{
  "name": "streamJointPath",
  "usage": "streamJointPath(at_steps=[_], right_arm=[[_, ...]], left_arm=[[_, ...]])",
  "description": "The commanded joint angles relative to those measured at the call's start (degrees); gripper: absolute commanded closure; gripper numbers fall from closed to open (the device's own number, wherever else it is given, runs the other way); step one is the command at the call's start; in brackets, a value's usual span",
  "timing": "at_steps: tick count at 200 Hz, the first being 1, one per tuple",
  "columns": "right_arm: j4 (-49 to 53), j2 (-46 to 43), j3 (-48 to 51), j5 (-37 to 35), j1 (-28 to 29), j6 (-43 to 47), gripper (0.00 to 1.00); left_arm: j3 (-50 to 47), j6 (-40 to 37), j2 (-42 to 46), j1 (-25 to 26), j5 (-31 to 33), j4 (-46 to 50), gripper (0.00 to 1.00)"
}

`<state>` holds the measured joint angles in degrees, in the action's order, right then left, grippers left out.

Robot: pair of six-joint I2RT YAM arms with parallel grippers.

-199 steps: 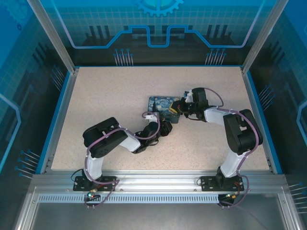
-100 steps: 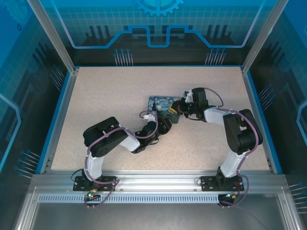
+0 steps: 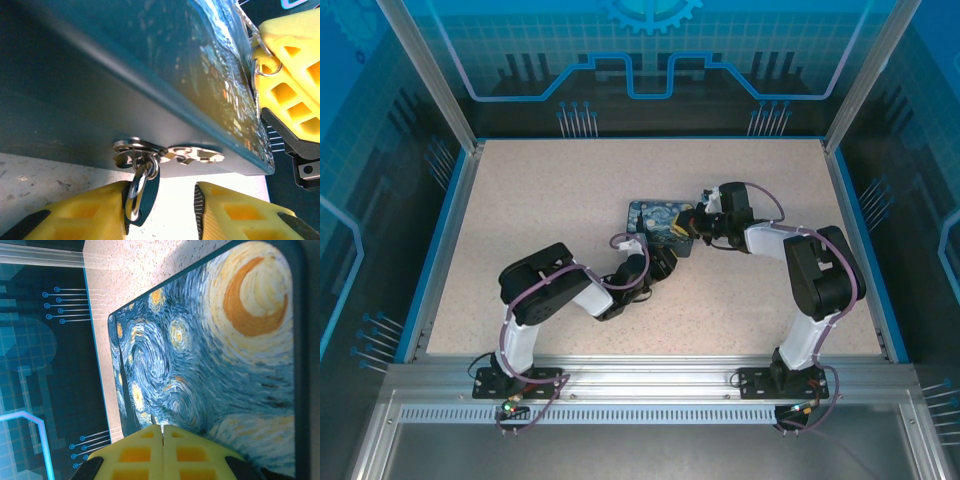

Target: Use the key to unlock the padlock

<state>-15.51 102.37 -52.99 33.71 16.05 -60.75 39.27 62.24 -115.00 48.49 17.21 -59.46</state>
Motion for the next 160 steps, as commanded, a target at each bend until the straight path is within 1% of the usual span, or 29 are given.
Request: streamJointPath(at_steps=[1,41,84,106,143,160], right_arm=[[2.32,2.12,-0.35,0.27,-0.49,0.65,1.0],[2.32,2.2,-0.35,0.29,-0.44,0.77,1.0],[2.32,2.03,-0.18,0.26,-0.45,0.81,1.0],[2.45,1.98,-0.24,0.3,-0.5,0.85,1.0],[2.35,1.96,-0.13,0.21,-0.41,0.89,1.0],[2.26,1.88,-0.08,0.21,-0.43,0.81,1.0]], left_arm=[[-0.51,1.74,-1.98,-0.24,0.72,-1.36,0.62],[-0.75,1.71,-1.81,-0.27,1.41,-1.36,0.67],[-1.47,1.77,-1.33,-0.38,2.23,-1.6,0.73],[-1.91,1.78,-0.86,-0.68,2.02,-1.86,0.84],[-3.09,2.14,0.92,-1.37,0.87,-1.67,0.93],[-3.79,2.59,2.28,-1.74,-0.85,-1.59,1.0]])
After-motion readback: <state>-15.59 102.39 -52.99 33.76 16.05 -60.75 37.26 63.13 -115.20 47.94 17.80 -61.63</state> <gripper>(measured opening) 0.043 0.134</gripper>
